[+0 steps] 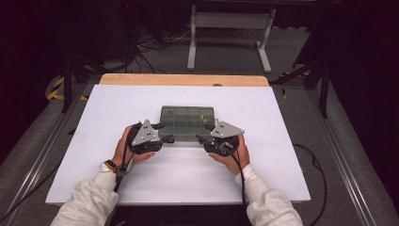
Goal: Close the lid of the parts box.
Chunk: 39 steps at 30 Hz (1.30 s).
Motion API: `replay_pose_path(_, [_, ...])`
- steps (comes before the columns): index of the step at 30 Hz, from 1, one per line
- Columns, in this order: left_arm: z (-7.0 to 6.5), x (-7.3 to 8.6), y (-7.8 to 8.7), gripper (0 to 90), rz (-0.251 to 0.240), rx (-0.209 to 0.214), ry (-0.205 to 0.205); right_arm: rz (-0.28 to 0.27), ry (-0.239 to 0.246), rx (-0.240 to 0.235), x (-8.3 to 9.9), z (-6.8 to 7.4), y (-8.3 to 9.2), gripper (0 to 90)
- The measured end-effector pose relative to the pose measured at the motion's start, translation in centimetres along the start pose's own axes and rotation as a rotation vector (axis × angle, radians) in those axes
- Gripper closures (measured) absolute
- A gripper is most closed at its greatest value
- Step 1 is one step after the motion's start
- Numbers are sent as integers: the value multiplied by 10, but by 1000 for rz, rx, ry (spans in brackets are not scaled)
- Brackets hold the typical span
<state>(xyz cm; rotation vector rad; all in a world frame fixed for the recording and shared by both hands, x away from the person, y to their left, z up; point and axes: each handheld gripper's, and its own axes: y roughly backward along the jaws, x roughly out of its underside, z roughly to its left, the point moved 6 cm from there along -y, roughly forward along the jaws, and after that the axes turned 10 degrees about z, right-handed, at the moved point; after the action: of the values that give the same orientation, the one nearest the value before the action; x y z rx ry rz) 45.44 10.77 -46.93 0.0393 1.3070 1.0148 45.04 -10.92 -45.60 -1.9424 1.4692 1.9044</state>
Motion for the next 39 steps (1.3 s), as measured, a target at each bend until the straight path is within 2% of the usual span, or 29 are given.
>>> replay_pose_path(4, [-2,0,-1,415,-2,5,4,3,-7,-4,-1,1,-1,363])
replay_pose_path(6, [-1,0,-3,324,1,-2,21,4,-12,-6,-1,2,-3,301])
replay_pose_path(8, [-1,0,-3,275,0,5,24,10,-16,2,0,1,-4,228])
replay_pose_path(9, [-2,0,-4,275,-4,9,35,10,-16,2,0,1,-4,228])
replay_pose_path(12, [-3,0,-5,175,-4,18,45,24,-32,29,1,-1,-6,162])
replay_pose_path(19, [-3,0,-5,74,-11,18,59,11,-54,34,1,-3,-6,87])
replay_pose_path(24, [-5,0,-2,52,-16,30,57,11,-51,38,0,-3,-4,74])
replay_pose_path(25, [-5,-1,-1,49,-18,33,56,18,-46,50,1,-3,-4,73])
replay_pose_path(26, [-6,0,0,45,-15,31,46,16,-47,48,1,-2,-3,77])
replay_pose_path(39, [-11,-1,19,51,-39,5,35,10,-16,89,3,1,12,84])
